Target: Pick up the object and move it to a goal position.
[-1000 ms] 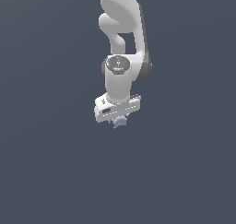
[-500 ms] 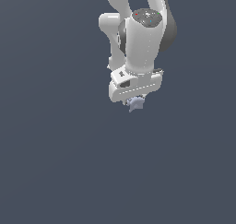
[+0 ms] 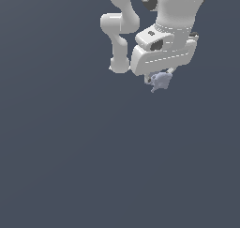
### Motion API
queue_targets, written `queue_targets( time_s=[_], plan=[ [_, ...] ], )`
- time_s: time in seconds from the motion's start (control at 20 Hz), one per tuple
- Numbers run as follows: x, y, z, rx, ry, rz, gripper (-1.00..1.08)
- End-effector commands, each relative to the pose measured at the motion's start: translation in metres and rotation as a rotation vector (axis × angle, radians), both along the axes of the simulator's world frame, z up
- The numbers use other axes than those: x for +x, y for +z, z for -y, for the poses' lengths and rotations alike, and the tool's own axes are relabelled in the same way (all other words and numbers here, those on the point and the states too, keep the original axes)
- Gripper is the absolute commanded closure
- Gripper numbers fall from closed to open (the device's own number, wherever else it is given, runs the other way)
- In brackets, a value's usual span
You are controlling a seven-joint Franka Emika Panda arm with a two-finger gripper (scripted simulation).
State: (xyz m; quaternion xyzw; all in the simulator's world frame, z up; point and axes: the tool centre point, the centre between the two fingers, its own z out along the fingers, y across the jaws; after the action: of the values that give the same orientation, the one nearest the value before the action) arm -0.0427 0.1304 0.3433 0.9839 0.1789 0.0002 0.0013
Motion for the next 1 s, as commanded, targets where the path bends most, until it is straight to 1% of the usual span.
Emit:
queue_targets(
  time_s=[0.0, 0.2, 0.45, 0.7, 0.95],
  plan=[
    [-0.005, 0.027, -0.016, 0.0, -0.001, -0.001, 1.08],
    [-0.01, 0.065, -0.039, 0.001, -0.001, -0.001, 1.08],
    [-0.014, 0.101, -0.06, 0.002, -0.001, -0.001, 1.08],
    [-0.015, 0.123, -0.074, 0.002, -0.002, -0.001, 1.08],
    [-0.016, 0.134, -0.08, 0.003, -0.002, -0.001, 1.08]
  ],
)
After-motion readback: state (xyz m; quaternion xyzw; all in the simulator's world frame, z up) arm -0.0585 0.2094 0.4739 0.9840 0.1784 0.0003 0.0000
